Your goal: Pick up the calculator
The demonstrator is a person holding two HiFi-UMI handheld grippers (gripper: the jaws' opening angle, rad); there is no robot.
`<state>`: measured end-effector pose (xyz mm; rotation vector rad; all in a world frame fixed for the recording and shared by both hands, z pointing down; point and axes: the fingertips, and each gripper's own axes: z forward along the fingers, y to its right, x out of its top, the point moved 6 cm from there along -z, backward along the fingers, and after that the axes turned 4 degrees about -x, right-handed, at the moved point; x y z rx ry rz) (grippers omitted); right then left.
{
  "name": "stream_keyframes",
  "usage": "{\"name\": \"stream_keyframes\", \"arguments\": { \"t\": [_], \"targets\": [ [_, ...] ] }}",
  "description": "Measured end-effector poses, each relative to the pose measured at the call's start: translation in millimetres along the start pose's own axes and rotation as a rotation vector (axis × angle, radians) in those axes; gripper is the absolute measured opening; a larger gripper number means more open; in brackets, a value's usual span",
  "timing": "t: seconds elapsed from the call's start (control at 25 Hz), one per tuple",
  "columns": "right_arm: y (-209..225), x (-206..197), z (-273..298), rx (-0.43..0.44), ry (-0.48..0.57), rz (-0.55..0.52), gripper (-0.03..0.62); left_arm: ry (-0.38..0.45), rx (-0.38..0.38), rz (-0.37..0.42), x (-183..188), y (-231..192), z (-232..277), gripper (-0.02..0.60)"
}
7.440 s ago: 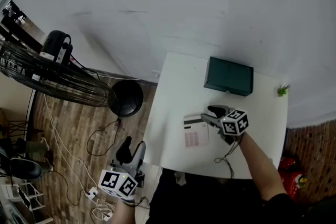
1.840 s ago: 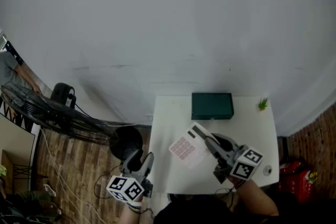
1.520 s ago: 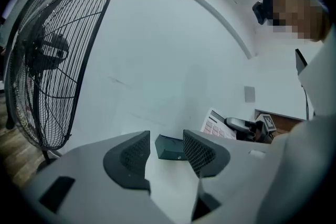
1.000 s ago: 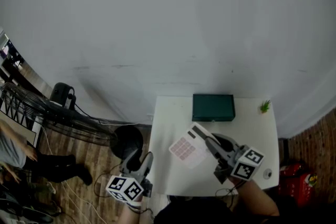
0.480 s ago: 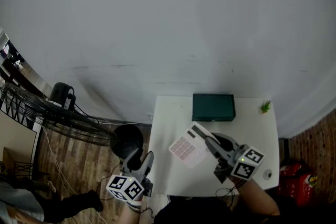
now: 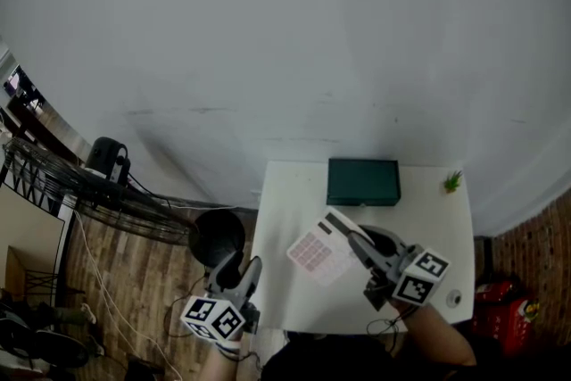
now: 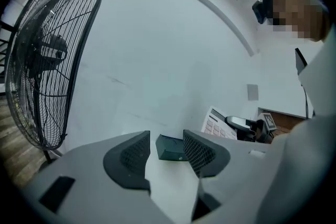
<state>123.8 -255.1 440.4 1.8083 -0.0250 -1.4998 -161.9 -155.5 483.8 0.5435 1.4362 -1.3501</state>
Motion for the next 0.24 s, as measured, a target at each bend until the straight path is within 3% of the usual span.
{"name": "stream_keyframes", "arguments": {
  "t": [0.24],
  "targets": [
    [8.0,2.1,-5.1,0.004,-0.008,0.002,0.054,0.004,0.010,0.000,-2.6,6.5,4.1,0.194]
  ]
}}
